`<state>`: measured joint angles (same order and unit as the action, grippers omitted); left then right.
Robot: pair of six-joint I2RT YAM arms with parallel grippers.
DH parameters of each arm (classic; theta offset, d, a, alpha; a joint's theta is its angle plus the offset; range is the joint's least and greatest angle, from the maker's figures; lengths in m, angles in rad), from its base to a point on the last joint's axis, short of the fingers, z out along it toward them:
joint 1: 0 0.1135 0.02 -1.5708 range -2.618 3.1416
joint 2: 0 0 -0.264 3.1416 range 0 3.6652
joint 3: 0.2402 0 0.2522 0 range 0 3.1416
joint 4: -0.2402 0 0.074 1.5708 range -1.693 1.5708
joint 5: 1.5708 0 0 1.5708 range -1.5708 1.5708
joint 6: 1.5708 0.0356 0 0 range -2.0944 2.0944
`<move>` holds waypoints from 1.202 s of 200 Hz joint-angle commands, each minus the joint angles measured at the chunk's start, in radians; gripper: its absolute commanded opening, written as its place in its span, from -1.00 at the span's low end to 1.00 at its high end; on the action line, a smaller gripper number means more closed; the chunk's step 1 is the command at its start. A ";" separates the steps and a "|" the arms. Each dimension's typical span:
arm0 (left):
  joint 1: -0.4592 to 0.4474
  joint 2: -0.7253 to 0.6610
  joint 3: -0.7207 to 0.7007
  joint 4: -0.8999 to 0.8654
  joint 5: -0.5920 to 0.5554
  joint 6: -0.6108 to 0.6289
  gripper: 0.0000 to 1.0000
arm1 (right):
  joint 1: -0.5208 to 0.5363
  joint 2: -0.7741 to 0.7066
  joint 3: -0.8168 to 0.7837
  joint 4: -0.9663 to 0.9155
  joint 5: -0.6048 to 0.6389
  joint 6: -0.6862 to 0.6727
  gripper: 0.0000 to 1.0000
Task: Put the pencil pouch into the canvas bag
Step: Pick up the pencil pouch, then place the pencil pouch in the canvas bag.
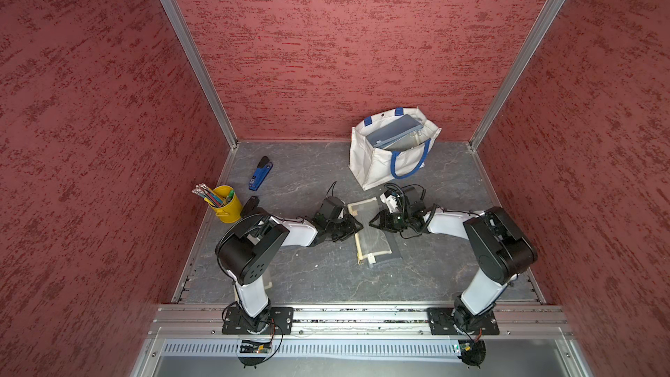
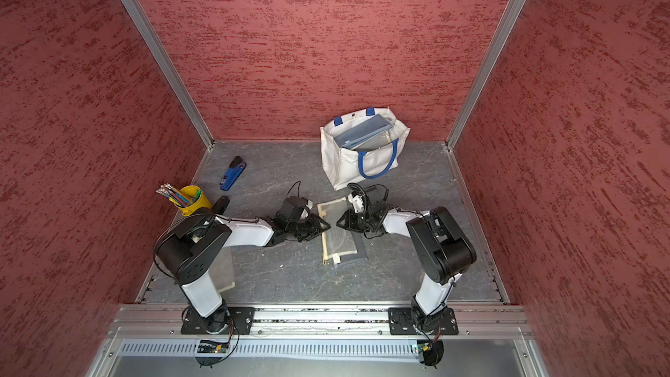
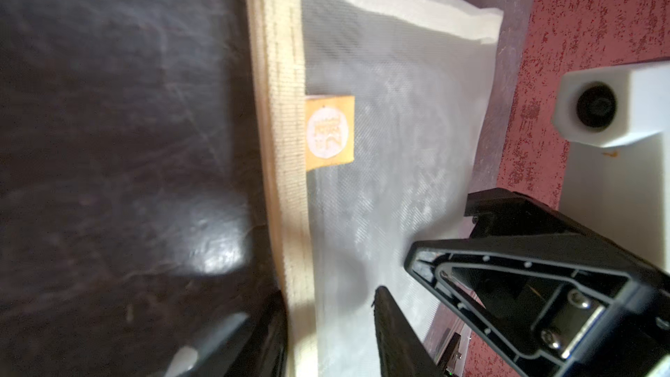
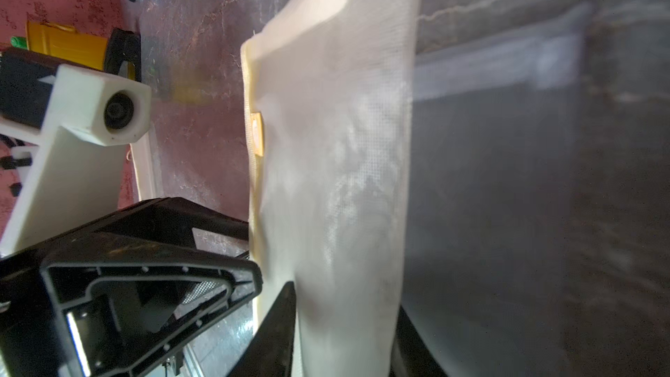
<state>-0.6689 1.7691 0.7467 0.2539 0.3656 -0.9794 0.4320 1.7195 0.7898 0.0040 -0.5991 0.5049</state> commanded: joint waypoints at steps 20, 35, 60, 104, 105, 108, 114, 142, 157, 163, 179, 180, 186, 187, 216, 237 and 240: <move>-0.002 -0.098 -0.018 -0.070 -0.034 0.052 -0.20 | 0.012 -0.108 0.003 0.026 -0.053 -0.009 -0.87; 0.005 -0.162 -0.027 -0.109 -0.046 0.070 -0.20 | 0.012 -0.149 0.013 0.008 -0.059 -0.017 -1.00; 0.014 -0.279 -0.029 -0.181 -0.068 0.098 -0.14 | 0.013 -0.207 0.071 -0.059 -0.062 -0.032 -1.00; 0.011 -0.496 0.050 -0.436 -0.159 0.220 0.37 | 0.008 -0.285 0.371 -0.253 0.048 -0.010 -1.00; 0.011 -0.500 0.054 -0.442 -0.160 0.223 0.39 | 0.008 -0.284 0.381 -0.258 0.052 -0.009 -1.00; 0.011 -0.512 0.061 -0.458 -0.166 0.234 0.46 | 0.007 -0.278 0.415 -0.273 0.065 -0.005 -1.00; 0.010 -0.533 0.073 -0.488 -0.181 0.253 0.59 | 0.003 -0.272 0.480 -0.302 0.090 0.001 -1.00; -0.001 -0.606 0.121 -0.593 -0.227 0.334 0.99 | -0.030 -0.122 0.793 -0.432 0.186 0.062 -1.00; -0.008 -0.625 0.143 -0.631 -0.237 0.360 0.99 | -0.052 -0.046 0.936 -0.460 0.248 0.116 -1.00; -0.012 -0.631 0.150 -0.639 -0.241 0.368 0.99 | -0.065 -0.022 0.979 -0.453 0.275 0.146 -1.00; -0.025 -0.644 0.163 -0.652 -0.254 0.377 0.99 | -0.103 0.036 1.056 -0.408 0.350 0.253 -1.00; -0.026 -0.645 0.164 -0.653 -0.255 0.378 0.99 | -0.103 0.036 1.056 -0.408 0.350 0.253 -1.00; -0.030 -0.649 0.166 -0.657 -0.259 0.381 0.99 | -0.115 0.053 1.068 -0.379 0.387 0.299 -1.00; -0.031 -0.650 0.168 -0.658 -0.260 0.382 0.99 | -0.117 0.055 1.068 -0.374 0.393 0.307 -1.00; -0.044 -0.673 0.177 -0.663 -0.272 0.381 0.99 | -0.157 0.130 1.104 -0.272 0.536 0.468 -1.00; -0.046 -0.697 0.175 -0.671 -0.283 0.383 0.99 | -0.182 0.190 1.162 -0.284 0.608 0.516 -1.00; -0.046 -0.701 0.174 -0.673 -0.285 0.383 0.99 | -0.185 0.193 1.165 -0.285 0.618 0.522 -1.00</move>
<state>-0.7120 1.1072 0.8986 -0.3935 0.1116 -0.6224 0.2691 1.8824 1.8938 -0.3099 -0.1406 0.8906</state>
